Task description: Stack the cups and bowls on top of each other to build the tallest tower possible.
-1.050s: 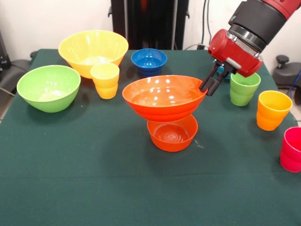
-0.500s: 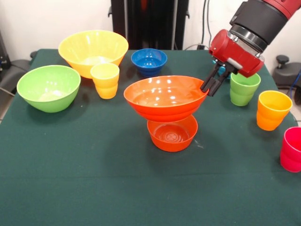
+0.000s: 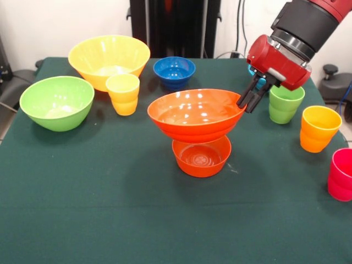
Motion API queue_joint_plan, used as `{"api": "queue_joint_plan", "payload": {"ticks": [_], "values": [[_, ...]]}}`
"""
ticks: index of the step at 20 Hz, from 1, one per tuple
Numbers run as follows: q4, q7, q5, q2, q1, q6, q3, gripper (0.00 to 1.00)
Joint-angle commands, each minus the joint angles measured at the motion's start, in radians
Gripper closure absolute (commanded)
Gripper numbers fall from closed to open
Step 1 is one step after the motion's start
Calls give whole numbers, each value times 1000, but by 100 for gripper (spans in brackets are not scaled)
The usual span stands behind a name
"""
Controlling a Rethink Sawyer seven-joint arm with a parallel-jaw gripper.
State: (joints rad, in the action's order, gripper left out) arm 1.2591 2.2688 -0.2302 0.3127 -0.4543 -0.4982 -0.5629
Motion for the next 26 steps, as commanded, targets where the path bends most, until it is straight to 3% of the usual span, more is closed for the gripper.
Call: {"api": "queue_joint_plan", "payload": {"ticks": [1, 26], "values": [[-34, 118, 38, -11, -11, -69, 67, 100], [-34, 109, 56, -15, -16, -71, 58, 100]]}}
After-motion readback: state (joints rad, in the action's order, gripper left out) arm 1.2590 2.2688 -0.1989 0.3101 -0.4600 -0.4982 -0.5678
